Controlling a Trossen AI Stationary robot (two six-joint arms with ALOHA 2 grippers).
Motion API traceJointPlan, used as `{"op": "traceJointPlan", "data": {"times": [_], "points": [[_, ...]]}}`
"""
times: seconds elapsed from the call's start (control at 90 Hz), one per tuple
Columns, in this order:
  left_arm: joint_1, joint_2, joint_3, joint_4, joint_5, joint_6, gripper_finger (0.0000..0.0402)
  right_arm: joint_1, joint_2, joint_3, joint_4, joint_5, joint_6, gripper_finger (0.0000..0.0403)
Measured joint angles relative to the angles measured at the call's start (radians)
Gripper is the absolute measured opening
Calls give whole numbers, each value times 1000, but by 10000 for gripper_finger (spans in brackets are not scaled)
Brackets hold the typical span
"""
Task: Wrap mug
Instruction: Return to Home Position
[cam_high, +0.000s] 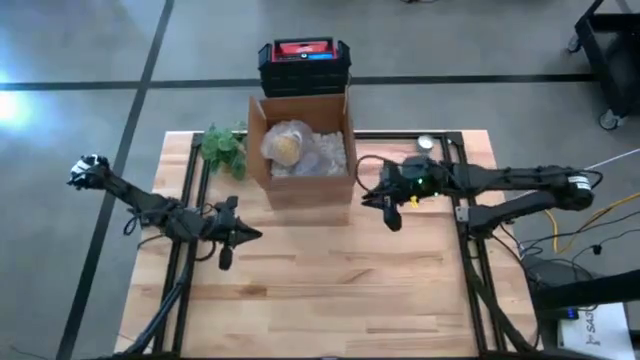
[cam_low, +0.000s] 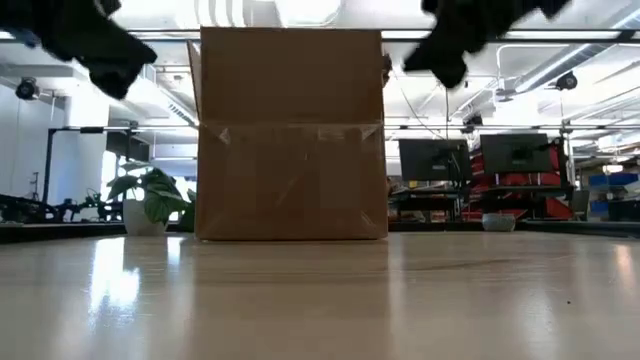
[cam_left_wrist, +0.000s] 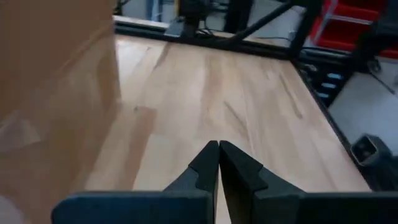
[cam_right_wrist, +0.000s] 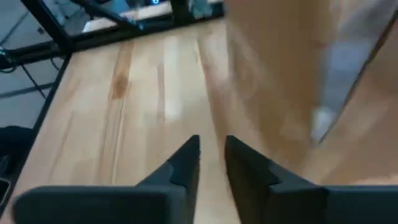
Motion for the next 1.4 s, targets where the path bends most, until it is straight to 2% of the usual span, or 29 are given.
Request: {"op": "traceJointPlan", "data": {"times": [0.1, 0.267, 0.444, 0.744, 0.878, 1.067, 1.4], "points": [[43, -41, -71, 59, 9, 31, 0, -1, -85, -117, 117, -1, 26, 4], [76, -91, -153, 102, 28, 17, 0, -1, -234, -305, 231, 1, 60, 12], [76, -90, -166, 100, -60, -2, 0, -1, -361, -385, 164, 7, 119, 13], [76, -65, -167, 158, -68, 60, 0, 3, -509, -586, 454, 7, 98, 14], [76, -86, -166, 256, -90, 107, 0, 3, -621, -658, 445, 7, 111, 14], [76, -113, -169, 262, -133, 110, 0, 3, -789, -718, 447, 8, 122, 14], [76, -122, -185, 262, -131, 82, 0, 3, -1047, -725, 205, 117, 116, 14]]}}
